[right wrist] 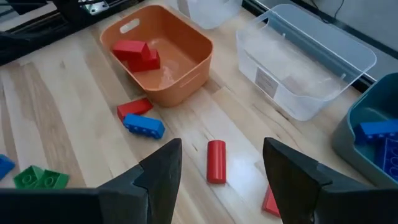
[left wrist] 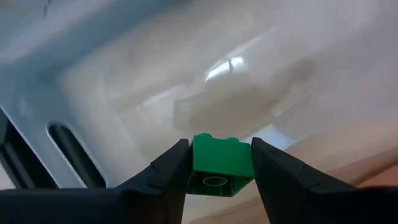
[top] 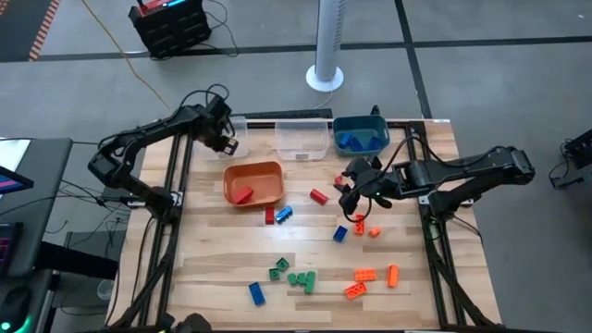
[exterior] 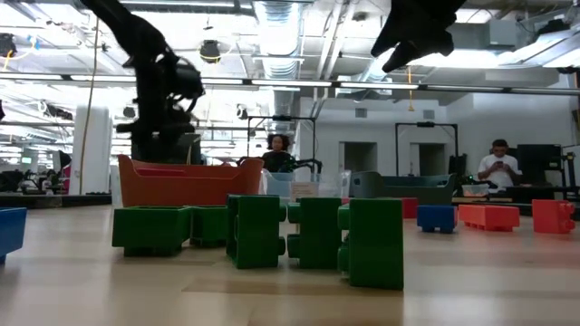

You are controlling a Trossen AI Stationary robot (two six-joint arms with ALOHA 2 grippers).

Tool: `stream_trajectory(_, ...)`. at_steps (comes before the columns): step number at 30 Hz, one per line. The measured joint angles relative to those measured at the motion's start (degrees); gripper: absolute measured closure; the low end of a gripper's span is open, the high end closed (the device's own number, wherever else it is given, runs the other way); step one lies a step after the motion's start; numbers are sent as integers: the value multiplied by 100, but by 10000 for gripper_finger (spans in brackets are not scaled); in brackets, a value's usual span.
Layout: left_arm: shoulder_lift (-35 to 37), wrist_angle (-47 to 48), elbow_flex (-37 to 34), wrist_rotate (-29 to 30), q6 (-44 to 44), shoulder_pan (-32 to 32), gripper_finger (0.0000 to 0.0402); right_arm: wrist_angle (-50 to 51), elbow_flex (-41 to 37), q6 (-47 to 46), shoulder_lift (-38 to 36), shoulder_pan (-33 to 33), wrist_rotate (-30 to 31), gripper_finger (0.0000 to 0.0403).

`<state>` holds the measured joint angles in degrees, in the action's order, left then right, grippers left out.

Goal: Sort blocks
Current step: Put the green game piece into the left transparent bin, then put the blue game piece into the blue bin

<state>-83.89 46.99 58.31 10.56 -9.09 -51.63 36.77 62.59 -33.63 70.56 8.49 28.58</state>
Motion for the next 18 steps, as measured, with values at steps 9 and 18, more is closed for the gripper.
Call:
stream_trajectory(9, 141, 166, 131, -88, 196, -88, 161, 57, 2, 582, 40, -324, -401, 168)
stream_trajectory(18, 977, 163, 685, -1410, 152, 910, 153, 74, 2, 1338, 40, -925, -758, 168)
